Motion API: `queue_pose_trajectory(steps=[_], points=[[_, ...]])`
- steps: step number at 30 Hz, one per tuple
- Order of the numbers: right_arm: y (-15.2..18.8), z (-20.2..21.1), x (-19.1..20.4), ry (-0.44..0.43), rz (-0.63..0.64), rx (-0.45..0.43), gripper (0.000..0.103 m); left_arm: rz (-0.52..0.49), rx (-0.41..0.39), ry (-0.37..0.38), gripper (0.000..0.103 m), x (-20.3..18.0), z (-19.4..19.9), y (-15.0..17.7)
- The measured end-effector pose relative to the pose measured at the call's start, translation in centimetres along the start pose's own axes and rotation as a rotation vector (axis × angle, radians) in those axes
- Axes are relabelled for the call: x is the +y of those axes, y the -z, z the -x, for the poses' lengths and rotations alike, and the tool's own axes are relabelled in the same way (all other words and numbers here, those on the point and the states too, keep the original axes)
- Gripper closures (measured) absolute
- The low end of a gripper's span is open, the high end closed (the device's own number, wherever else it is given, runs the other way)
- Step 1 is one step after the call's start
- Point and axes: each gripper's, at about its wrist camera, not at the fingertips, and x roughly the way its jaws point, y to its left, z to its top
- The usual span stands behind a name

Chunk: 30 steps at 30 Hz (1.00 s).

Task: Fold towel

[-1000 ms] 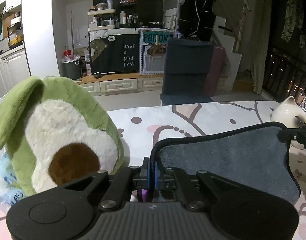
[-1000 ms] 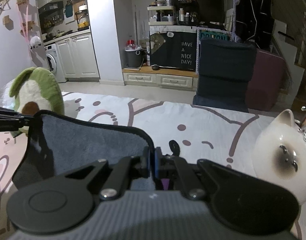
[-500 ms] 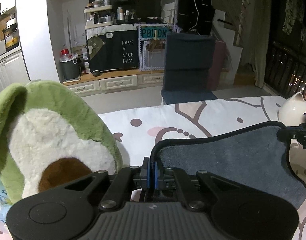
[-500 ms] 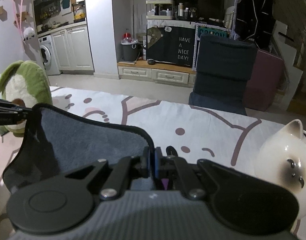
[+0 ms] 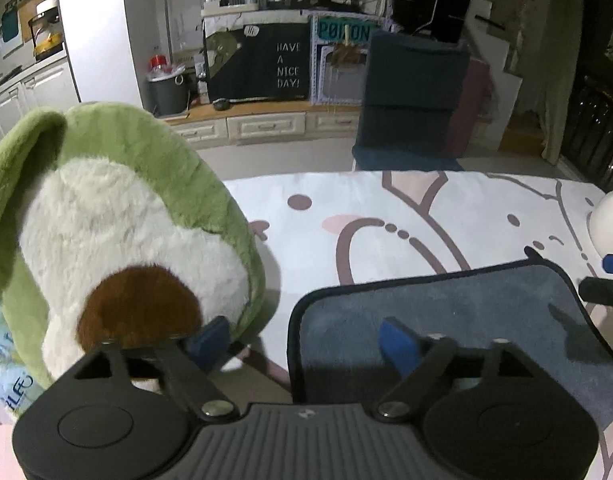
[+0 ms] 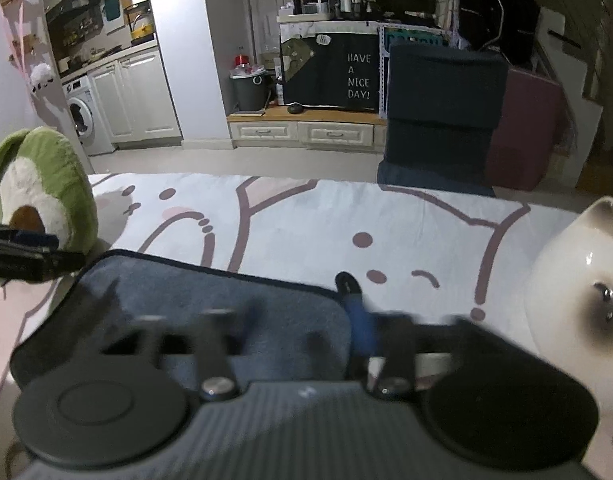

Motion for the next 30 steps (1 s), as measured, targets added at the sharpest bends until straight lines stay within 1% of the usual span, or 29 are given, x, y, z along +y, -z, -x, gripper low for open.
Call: queue_pose_trajectory(steps=[1, 3, 5, 11, 15, 30], points=[[0.0, 0.0, 0.1, -0.001, -0.005, 0.011, 0.011, -0.002, 0.002, -0.005, 0.010, -0.2, 0.1, 0.0], [0.1, -0.1, 0.3, 0.006, -0.009, 0.029, 0.000, -0.004, 0.008, -0.004, 0.002, -0.4, 0.3, 0.0], [0.3, -0.1, 0.6, 0.006, -0.007, 0.031, 0.000, 0.000, 0.013, -0.002, 0.000, -0.7, 0.4, 0.0], [0.2, 0.5, 1.3, 0.025, 0.004, 0.033, 0.000, 0.006, 0.017, 0.003, 0.000, -1.5, 1.7, -0.1], [0.1, 0.9, 1.7, 0.046, -0.003, 0.043, 0.000, 0.006, 0.010, 0.004, 0.000, -2.0, 2.6, 0.0], [0.5, 3.9, 2.5, 0.071, -0.049, 0.057, 0.000, 0.034, 0.010, -0.004, 0.000, -3.5, 6.7, 1.1]])
